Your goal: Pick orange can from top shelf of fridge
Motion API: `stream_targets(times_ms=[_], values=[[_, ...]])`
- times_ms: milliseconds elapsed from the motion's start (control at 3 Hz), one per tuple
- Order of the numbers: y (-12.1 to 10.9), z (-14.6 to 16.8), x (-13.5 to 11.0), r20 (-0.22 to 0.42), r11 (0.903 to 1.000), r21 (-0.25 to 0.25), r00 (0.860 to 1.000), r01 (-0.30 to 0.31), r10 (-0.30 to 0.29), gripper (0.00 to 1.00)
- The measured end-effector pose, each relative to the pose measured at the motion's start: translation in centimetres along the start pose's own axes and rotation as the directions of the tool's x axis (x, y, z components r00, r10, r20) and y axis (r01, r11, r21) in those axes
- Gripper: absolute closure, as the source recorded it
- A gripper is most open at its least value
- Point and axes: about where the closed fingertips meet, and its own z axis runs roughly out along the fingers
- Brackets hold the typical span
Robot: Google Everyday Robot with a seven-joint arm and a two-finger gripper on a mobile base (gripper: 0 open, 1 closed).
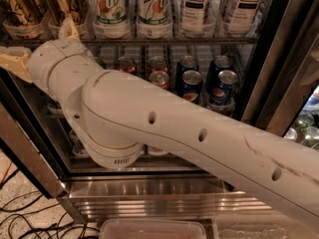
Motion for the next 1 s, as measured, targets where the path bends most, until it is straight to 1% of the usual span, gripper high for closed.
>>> stream_targets(times_ms=[333, 667, 1000], values=[[0.00, 0.00, 0.00, 0.000, 1.0000, 0.000, 1.000, 0.000, 0.000, 0.30], [0.00, 0.00, 0.00, 0.000, 1.0000, 0.000, 1.000, 0.000, 0.000, 0.31], [0.00, 0.00, 0.00, 0.000, 1.0000, 0.000, 1.000, 0.000, 0.000, 0.35]])
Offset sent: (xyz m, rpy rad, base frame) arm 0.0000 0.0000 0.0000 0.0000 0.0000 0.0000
